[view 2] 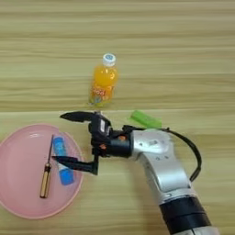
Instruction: Move the objects on the table
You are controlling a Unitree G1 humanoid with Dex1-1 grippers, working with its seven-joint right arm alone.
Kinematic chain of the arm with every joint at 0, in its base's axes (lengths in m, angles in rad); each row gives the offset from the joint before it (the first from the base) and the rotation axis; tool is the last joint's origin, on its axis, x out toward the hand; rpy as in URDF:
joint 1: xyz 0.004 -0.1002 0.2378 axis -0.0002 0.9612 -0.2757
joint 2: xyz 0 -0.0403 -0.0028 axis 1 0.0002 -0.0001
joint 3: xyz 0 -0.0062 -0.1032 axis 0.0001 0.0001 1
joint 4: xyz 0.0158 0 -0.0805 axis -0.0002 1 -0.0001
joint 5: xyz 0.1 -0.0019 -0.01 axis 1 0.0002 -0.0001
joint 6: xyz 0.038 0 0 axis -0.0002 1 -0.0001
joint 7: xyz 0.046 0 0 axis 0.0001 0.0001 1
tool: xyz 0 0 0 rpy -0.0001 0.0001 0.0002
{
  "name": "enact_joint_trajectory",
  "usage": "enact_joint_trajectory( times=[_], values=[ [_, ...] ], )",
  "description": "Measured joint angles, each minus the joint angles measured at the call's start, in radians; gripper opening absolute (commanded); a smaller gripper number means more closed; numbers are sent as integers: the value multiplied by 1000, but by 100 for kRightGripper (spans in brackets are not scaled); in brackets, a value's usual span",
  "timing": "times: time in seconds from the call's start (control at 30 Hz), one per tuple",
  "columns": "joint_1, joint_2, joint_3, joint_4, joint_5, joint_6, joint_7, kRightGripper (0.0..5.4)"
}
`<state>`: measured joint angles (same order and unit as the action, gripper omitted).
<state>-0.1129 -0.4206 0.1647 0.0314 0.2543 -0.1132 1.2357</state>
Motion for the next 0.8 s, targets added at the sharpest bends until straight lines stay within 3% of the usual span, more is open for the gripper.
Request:
enact_joint_trajectory(
  times=[0.1,0.27,0.8],
  values=[
    [0,-4,31,-19,-60,-15,-10,533],
    [-3,-23,52,-117,-96,-12,-28,533],
    [-30,-96,119,-81,-208,-57,-5,533]
  ],
)
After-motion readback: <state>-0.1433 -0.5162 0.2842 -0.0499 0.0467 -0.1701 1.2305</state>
